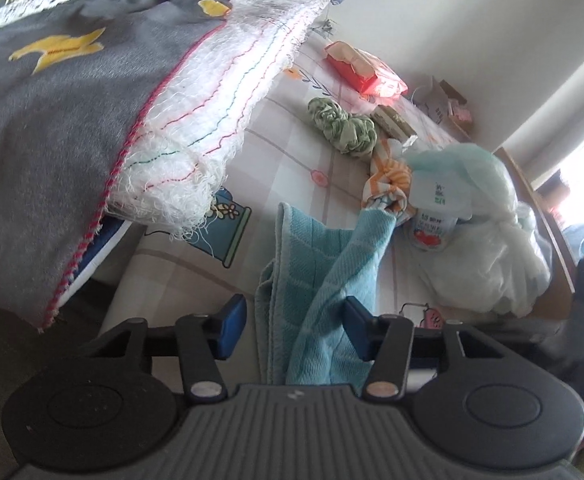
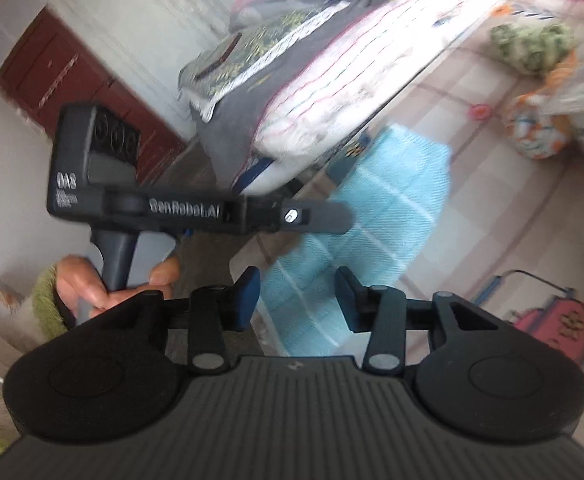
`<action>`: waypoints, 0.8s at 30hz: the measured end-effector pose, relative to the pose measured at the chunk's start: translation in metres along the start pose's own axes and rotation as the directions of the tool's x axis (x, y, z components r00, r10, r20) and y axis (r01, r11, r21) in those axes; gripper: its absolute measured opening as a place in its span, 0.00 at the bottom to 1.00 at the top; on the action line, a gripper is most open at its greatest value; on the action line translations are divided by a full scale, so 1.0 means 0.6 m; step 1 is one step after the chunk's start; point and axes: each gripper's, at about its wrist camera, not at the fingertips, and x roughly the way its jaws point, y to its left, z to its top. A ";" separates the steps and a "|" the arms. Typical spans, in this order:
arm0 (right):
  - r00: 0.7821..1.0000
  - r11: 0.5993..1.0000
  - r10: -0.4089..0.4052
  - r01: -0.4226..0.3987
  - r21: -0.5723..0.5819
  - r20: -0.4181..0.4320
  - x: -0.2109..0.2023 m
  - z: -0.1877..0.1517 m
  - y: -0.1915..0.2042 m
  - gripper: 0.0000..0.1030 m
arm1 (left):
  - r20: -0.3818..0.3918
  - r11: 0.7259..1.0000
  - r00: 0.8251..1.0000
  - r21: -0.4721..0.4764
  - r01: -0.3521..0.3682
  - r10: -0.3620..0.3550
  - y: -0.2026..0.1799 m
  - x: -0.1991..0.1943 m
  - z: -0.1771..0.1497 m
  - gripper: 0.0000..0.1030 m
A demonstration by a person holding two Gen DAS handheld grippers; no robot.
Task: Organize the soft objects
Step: 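Lift the blue towel by its edge with the right tool, then carry the blue towel into the cardboard box and open the right tool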
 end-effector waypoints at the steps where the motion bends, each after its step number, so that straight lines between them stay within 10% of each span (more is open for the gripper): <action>1: 1.000 1.000 -0.012 0.012 0.025 0.014 -0.008 0.000 -0.009 0.41 | -0.006 1.000 1.000 0.017 -0.008 0.008 -0.005 0.001 0.001 0.50; 7: 0.991 0.970 -0.135 0.136 0.202 -0.018 0.002 0.010 -0.062 0.40 | -0.062 0.996 0.998 0.084 -0.015 0.020 -0.023 0.003 0.001 0.50; 24: 1.000 0.939 -0.022 0.014 0.344 0.021 0.033 0.017 -0.081 0.16 | -0.088 0.999 0.996 0.041 0.030 -0.027 -0.030 -0.001 -0.003 0.23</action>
